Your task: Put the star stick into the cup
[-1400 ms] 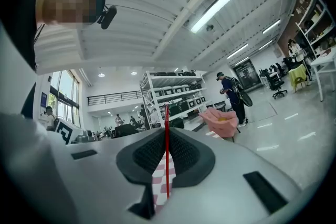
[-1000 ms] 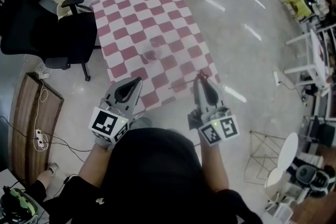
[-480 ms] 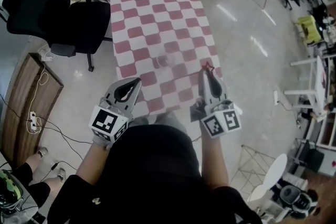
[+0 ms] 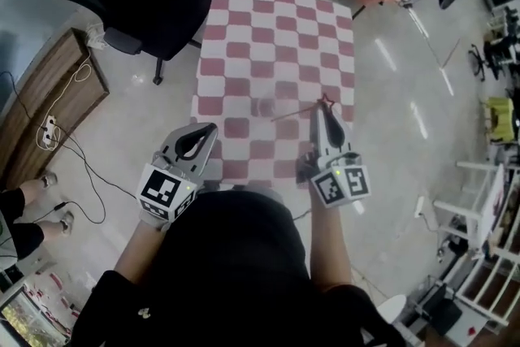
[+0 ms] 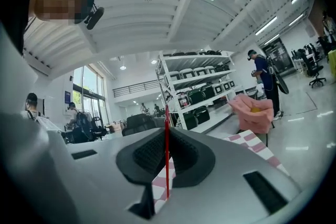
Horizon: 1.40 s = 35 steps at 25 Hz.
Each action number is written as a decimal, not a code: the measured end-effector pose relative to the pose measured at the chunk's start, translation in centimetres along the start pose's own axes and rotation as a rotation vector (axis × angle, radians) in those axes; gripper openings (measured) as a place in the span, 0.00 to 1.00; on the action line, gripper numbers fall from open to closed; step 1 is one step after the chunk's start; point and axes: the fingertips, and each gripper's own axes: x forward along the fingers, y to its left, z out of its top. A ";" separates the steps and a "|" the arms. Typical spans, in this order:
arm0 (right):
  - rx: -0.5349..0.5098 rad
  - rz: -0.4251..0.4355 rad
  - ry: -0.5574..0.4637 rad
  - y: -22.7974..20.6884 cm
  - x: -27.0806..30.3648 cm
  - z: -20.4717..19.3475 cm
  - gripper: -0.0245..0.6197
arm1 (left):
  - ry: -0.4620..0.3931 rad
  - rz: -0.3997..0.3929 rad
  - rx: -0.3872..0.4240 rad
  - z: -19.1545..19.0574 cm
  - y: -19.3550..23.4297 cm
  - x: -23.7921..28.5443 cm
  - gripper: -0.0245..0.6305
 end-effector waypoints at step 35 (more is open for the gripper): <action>-0.005 0.268 0.385 -4.7 9.1 -15.5 0.08 | 0.150 0.414 -0.170 -6.8 -0.2 -2.3 0.10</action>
